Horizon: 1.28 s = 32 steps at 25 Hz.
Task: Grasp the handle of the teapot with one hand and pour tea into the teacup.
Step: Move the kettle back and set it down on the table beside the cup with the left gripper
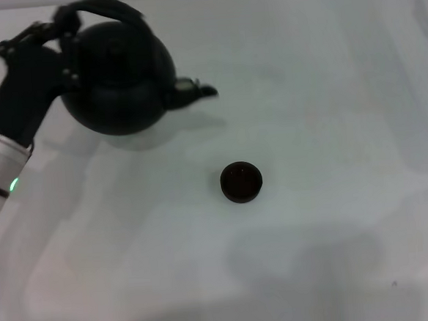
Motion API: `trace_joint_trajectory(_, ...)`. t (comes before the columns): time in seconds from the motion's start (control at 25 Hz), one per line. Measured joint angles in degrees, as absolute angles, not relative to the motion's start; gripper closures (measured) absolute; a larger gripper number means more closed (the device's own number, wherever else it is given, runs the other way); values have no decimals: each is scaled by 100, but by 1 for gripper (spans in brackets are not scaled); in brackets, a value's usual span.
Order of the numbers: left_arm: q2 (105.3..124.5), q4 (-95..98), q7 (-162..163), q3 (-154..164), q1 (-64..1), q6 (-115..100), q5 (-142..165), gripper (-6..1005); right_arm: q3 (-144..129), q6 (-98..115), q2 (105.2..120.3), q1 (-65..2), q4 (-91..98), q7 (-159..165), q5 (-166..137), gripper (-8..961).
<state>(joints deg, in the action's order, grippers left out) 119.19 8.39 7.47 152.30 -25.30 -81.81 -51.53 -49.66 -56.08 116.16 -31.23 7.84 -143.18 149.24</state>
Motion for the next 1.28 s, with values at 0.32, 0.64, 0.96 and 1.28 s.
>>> trace_joint_trajectory(0.32, 11951, 1417, 745, 15262, -2087, -7979, -5905, 892, -4966, -5607, 11601, -3120, 762, -14286, 14919, 119)
trace_joint_trajectory(0.64, 11978, 1933, 420, 15297, -1868, -7604, -5909, 892, -4966, -5607, 11593, -3117, 762, -14283, 14901, 119)
trace_joint_trajectory(0.96, 11989, 2341, -143, 15310, -1547, -7468, -5874, 893, -4965, -5607, 11583, -3119, 765, -14282, 14897, 119)
trace_joint_trajectory(1.28, 11989, 2352, -146, 15375, -1352, -7468, -5917, 893, -4965, -5595, 11584, -3133, 769, -14282, 14897, 119)
